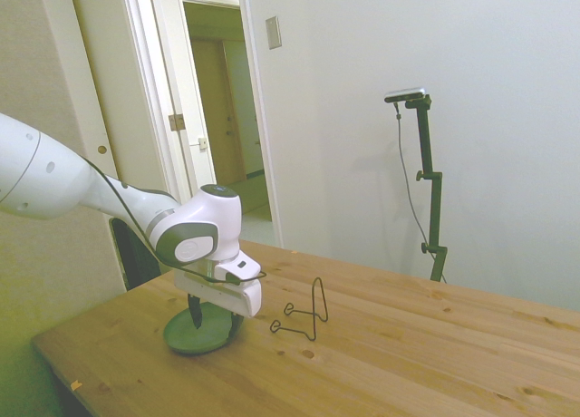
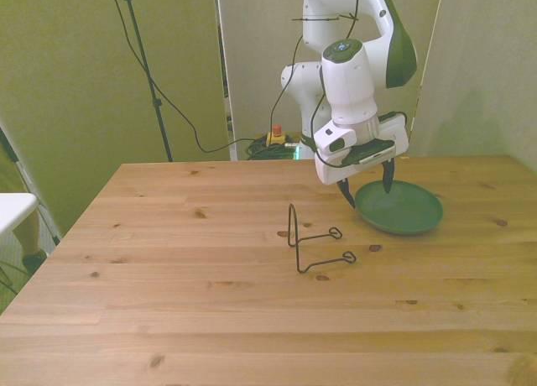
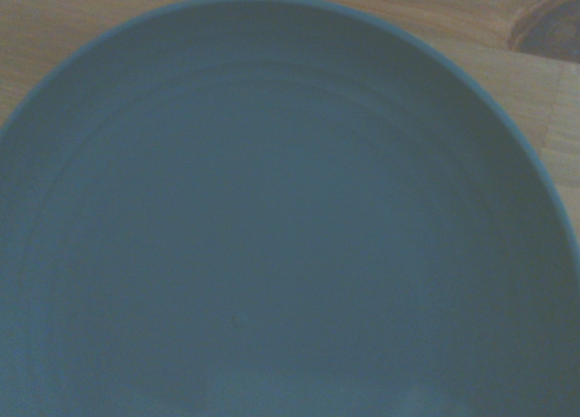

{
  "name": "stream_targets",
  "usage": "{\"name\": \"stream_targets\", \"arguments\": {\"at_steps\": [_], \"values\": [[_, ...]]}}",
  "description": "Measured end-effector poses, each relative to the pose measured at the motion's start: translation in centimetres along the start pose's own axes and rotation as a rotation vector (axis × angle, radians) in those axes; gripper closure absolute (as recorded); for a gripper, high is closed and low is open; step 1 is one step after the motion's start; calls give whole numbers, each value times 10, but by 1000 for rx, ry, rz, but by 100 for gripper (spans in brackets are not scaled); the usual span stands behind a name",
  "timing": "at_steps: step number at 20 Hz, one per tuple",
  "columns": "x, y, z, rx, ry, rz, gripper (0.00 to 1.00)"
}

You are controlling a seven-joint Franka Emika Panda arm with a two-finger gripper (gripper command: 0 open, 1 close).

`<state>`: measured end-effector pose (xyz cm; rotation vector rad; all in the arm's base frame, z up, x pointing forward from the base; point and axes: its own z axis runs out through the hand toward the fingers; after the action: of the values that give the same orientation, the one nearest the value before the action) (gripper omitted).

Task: Load the plate

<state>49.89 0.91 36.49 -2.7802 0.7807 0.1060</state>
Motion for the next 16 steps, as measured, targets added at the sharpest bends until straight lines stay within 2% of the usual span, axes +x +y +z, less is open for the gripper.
{"name": "stream_targets", "arguments": {"at_steps": [7,16], "values": [[10,4,13,7,31,10,100],[21,12,14,15,62,33,100]]}}
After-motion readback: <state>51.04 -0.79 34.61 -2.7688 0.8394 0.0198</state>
